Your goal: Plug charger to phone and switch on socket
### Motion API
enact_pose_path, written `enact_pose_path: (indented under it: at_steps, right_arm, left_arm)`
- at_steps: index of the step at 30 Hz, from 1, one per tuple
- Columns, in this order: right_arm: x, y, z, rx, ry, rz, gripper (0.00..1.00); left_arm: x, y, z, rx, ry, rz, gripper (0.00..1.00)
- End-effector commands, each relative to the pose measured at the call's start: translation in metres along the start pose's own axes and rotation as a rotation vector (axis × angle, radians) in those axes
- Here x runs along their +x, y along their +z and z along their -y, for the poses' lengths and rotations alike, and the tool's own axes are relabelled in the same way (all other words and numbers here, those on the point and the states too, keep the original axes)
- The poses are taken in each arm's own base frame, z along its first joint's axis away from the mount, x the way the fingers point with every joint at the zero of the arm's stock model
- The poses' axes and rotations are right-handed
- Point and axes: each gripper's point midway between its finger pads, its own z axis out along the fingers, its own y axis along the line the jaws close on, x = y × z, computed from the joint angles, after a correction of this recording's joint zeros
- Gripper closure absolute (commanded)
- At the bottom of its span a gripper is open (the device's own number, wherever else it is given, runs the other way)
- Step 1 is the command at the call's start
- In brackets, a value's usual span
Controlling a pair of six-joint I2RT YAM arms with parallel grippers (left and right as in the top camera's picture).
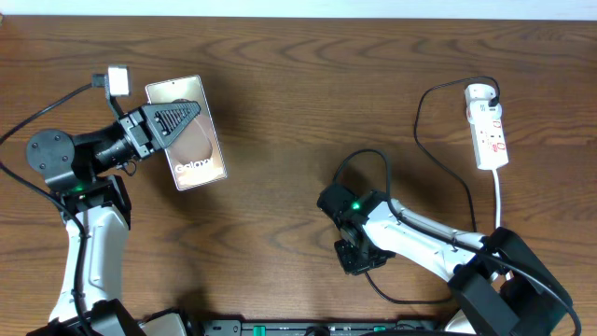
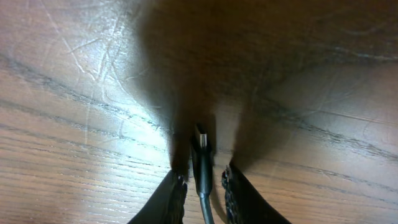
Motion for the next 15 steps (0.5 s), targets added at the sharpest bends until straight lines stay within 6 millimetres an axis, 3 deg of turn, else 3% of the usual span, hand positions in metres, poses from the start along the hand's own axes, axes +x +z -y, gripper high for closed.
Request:
enact_pose_path:
  at_steps: [1,4,6,15]
  right_arm:
    - [0.0059,0.0074,-0.0017,-0.011,-0.005,-0.022,0.81]
    - [0.0057,0.0074,-0.0017,-0.010,-0.005,-0.022,0.86]
    - [0.0057,0.0075,-0.0017,-0.010,-0.005,-0.022,0.99]
    - [0.0070,0.0074,-0.0033,-0.020,-0.003,-0.029,0.99]
  left_arm:
    - [0.0002,-0.0011,0.0078,0.004,0.044,-0.004,0.93]
    - [0.0003,-0.0011,0.0078,0.004,0.044,-0.004,0.93]
    - [0.0003,-0.0011,0.0078,0.004,0.044,-0.004,0.93]
    - [0.0003,-0.0011,0.0078,0.004,0.044,-0.004,0.93]
